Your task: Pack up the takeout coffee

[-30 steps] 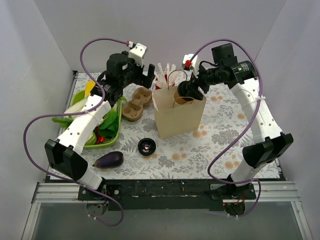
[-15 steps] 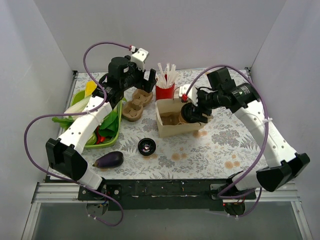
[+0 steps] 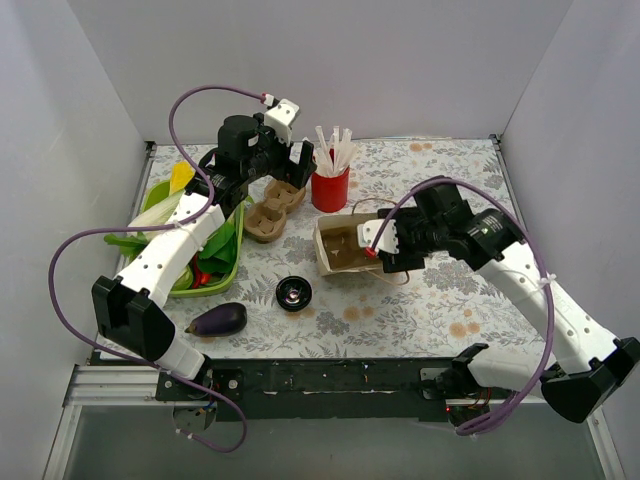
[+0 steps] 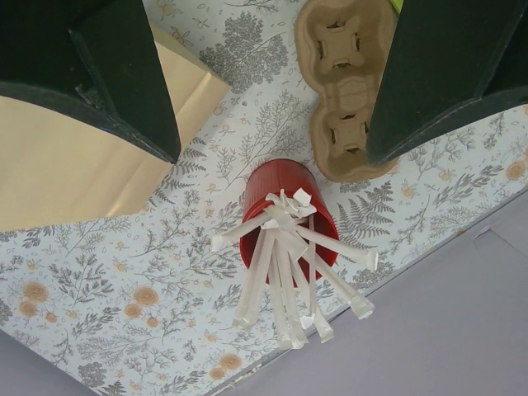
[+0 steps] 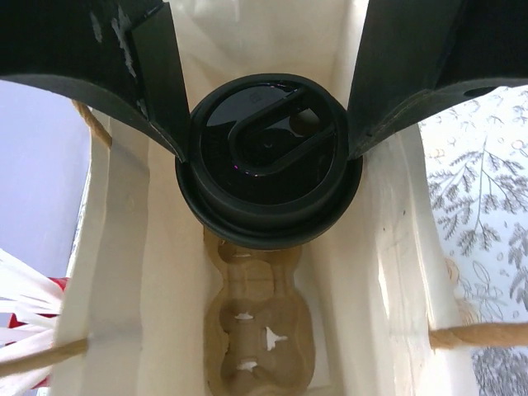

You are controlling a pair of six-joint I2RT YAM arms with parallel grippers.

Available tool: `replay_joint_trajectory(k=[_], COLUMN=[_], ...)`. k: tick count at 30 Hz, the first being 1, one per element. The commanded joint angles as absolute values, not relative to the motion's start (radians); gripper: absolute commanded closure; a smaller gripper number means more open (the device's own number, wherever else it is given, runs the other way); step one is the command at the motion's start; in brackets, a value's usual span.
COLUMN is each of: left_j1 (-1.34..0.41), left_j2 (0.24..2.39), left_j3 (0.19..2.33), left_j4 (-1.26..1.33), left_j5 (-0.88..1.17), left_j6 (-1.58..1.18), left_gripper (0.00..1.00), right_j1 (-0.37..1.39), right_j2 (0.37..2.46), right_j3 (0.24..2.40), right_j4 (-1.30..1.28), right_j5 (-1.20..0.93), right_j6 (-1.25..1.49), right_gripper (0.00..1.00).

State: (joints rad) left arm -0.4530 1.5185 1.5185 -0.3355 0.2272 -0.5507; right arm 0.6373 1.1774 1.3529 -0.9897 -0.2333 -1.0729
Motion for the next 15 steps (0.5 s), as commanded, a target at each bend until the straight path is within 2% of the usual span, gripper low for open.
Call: replay_joint_trajectory(k=[1, 9, 15], left_j1=[-0.448, -0.446, -0.448], left_j2=[1.488, 1.500, 1.502], left_j3=[1.513, 1.508, 1.493], left_j4=[-0.327, -0.328, -0.324], left_j5=[0.247, 0.247, 0.253], left_j6=[-0.558, -0.555, -0.558], left_gripper=[0.03, 0.03, 0.03], right_j1=[0.679, 0.709, 0.709], right_j2=[1.089, 1.017, 1.052], right_j3=[1.264, 1.167, 1.158], right_j4=[-0.870, -0.848, -0.887], right_j5=[-0.132, -0.124, -0.129], right_j6=[-1.218, -1.399, -1.473], right_gripper=[0.99, 0.99, 0.99])
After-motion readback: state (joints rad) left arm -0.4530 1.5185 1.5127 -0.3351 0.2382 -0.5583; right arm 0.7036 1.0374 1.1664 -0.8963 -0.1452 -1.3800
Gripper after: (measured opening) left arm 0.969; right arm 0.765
